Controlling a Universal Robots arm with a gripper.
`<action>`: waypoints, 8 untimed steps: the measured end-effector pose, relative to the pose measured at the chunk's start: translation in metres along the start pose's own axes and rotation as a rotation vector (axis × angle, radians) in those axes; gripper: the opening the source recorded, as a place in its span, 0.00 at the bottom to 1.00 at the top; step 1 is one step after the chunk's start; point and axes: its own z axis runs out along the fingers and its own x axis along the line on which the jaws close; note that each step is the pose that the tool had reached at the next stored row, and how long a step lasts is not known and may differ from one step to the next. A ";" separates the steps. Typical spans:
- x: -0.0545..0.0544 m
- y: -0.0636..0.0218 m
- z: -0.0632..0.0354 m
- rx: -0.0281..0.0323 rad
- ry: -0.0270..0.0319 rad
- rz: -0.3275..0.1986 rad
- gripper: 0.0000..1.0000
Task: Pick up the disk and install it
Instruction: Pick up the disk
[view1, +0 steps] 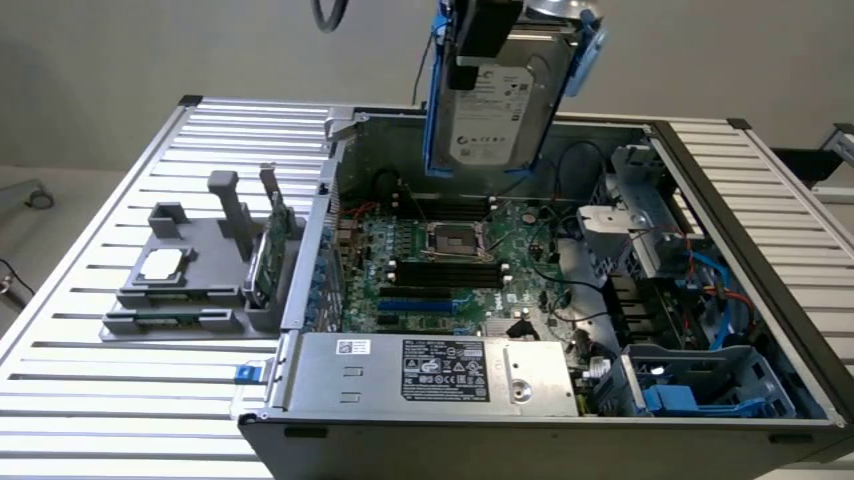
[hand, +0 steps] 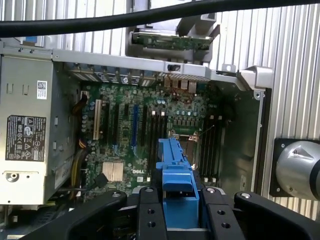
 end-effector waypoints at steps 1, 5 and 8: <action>0.002 -0.0024 -0.0004 -0.0001 0.0000 0.000 0.33; 0.010 -0.0095 -0.0019 0.0000 0.0000 0.000 0.33; 0.017 -0.0148 -0.0032 0.0000 0.0000 0.000 0.33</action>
